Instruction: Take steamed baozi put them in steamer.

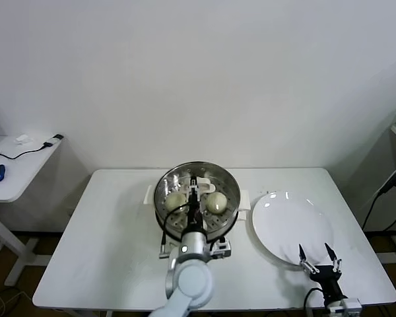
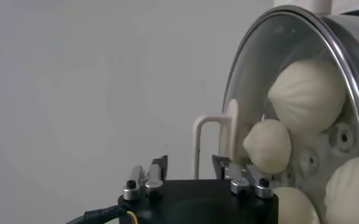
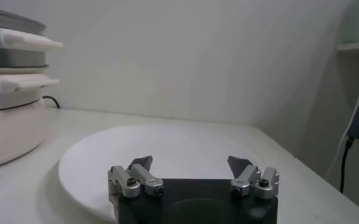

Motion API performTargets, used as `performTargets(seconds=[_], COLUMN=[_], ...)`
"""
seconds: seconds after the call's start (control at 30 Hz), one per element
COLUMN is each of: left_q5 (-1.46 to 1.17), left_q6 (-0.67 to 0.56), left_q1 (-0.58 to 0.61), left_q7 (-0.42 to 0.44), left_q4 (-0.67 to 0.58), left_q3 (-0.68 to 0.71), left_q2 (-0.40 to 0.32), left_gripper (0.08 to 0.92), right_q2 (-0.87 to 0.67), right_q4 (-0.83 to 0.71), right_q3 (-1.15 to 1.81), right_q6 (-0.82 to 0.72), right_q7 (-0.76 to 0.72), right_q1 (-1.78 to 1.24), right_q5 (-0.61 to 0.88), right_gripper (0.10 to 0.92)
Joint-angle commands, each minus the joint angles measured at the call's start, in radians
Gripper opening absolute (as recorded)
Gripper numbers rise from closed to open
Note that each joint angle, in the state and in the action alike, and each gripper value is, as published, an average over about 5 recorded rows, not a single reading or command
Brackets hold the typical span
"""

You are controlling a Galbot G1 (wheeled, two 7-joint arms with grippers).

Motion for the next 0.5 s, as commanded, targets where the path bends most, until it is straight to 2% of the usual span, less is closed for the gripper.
performTargets(seconds=[0.03, 0.13, 0.3, 0.4, 0.5], left_q5=[-0.159, -0.366, -0.852, -1.108, -1.345], left_q6=[-0.02, -0.14, -0.402, -0.514, -0.606], left_q1=[0.052, 0.077, 0.136, 0.181, 0.238], left_q7=[-0.024, -0.125, -0.308, -0.405, -0.447], left_q4=[-0.172, -0.23, -0.305, -0.344, -0.352], left_q3=[-0.005, -0.041, -0.183, -0.279, -0.413], left_q2=[0.05, 0.073, 0.09, 0.106, 0.113], left_gripper=[0.551, 0.638, 0.776, 0.815, 0.822], right_q2=[0.011, 0.018, 0.024, 0.023, 0.028], right_q4=[0.001, 0.004, 0.003, 0.005, 0.009], right_q3=[-0.01, -0.016, -0.018, -0.022, -0.023], right_q6=[0.0, 0.007, 0.07, 0.083, 0.085], right_q7=[0.02, 0.03, 0.006, 0.005, 0.012], right_q1=[0.006, 0.01, 0.013, 0.011, 0.012], right_q5=[0.011, 0.025, 0.036, 0.048, 0.049], right_gripper=[0.823, 0.823, 0.823, 0.823, 0.823])
